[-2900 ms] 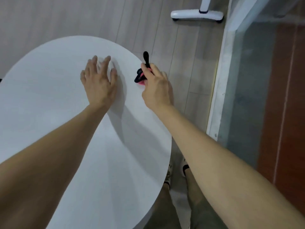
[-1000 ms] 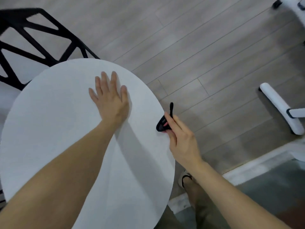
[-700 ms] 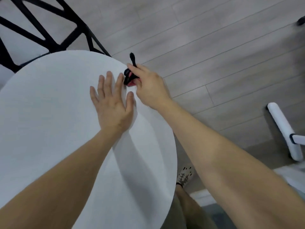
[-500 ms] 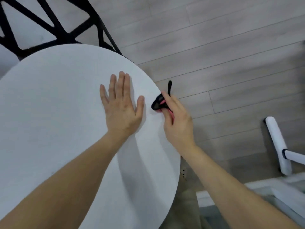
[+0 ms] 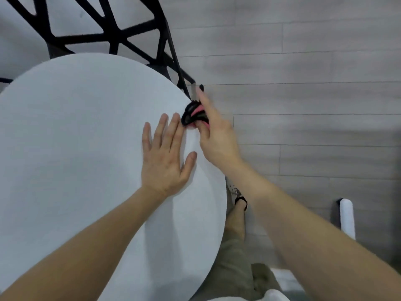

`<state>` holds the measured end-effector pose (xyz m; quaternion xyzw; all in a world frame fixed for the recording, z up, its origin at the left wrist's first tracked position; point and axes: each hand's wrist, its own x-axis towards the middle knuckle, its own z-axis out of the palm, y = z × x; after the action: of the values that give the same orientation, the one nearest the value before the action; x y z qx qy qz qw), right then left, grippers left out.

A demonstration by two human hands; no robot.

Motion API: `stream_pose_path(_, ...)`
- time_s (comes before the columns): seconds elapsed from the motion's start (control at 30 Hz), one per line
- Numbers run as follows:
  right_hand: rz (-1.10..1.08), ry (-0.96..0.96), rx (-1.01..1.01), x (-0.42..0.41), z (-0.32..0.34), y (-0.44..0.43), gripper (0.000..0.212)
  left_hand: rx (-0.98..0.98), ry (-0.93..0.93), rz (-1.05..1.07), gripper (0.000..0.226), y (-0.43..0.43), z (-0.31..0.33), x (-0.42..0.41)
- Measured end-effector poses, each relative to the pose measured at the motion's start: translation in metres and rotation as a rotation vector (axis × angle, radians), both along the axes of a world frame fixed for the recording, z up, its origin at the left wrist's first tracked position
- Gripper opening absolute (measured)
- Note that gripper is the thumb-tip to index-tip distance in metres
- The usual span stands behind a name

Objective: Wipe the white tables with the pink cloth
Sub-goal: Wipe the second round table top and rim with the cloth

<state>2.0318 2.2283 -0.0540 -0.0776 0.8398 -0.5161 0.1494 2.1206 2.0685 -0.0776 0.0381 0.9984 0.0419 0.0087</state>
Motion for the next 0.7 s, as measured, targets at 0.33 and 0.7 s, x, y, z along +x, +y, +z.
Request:
stream_pose_path(0.33,0.245,0.01,0.076,-0.078,0.002,-0.048,0.064,0.103,-0.006,0.034,0.077,0.006,0.01,-0.001)
stream_pose_path(0.7,0.293,-0.078,-0.015,-0.063,-0.003,-0.013,0.061,0.223,0.146,0.309,0.042,-0.045,0.036,-0.048)
